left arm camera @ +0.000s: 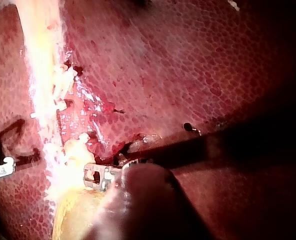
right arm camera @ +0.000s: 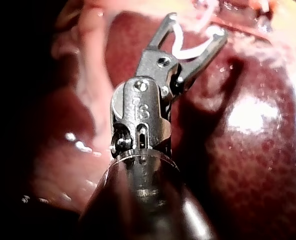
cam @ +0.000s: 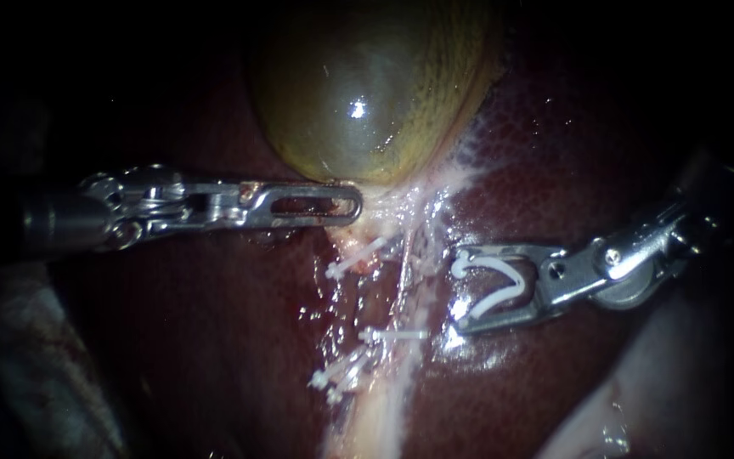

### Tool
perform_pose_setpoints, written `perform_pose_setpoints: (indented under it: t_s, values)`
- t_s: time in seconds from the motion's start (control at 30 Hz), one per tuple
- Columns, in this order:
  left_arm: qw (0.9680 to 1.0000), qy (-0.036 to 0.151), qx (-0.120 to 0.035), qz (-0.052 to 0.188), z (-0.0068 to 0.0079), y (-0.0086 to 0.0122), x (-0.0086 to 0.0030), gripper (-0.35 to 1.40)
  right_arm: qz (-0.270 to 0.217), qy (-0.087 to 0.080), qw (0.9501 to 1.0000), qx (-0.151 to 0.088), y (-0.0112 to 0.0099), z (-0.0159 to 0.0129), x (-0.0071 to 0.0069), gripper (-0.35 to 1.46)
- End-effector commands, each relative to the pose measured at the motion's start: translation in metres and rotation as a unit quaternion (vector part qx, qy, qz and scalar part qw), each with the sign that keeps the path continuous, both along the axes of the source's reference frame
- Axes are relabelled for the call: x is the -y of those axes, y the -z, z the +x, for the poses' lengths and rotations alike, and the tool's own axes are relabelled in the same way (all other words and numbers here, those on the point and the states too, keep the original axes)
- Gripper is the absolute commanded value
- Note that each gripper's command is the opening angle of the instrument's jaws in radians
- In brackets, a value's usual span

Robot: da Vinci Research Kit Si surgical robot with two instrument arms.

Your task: Clipping second clip right tube

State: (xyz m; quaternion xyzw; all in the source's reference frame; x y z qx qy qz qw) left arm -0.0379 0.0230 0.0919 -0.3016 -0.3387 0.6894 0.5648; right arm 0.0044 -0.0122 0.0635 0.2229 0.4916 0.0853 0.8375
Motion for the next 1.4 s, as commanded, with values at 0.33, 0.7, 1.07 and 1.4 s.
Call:
perform_pose_setpoints:
  t_s: [0.33,0.7,1.07,1.4]
  values:
    - [1.0000,0.000,0.000,0.000,0.0000,0.0002,0.0001,-0.35,0.058,-0.030,0.9977,0.017,0.0000,0.0001,0.0000,0.59]
    - [1.0000,0.000,0.000,0.002,0.0004,0.0014,0.0005,-0.35,0.130,-0.062,0.9890,0.035,-0.0005,0.0006,-0.0002,0.59]
    - [1.0000,-0.002,0.002,0.008,0.0027,0.0047,-0.0004,-0.35,0.178,-0.073,0.9804,0.042,-0.0013,0.0021,-0.0004,0.59]
    - [1.0000,-0.001,0.001,0.009,0.0038,0.0067,-0.0001,-0.35,0.193,-0.075,0.9775,0.042,-0.0020,0.0042,-0.0004,0.59]
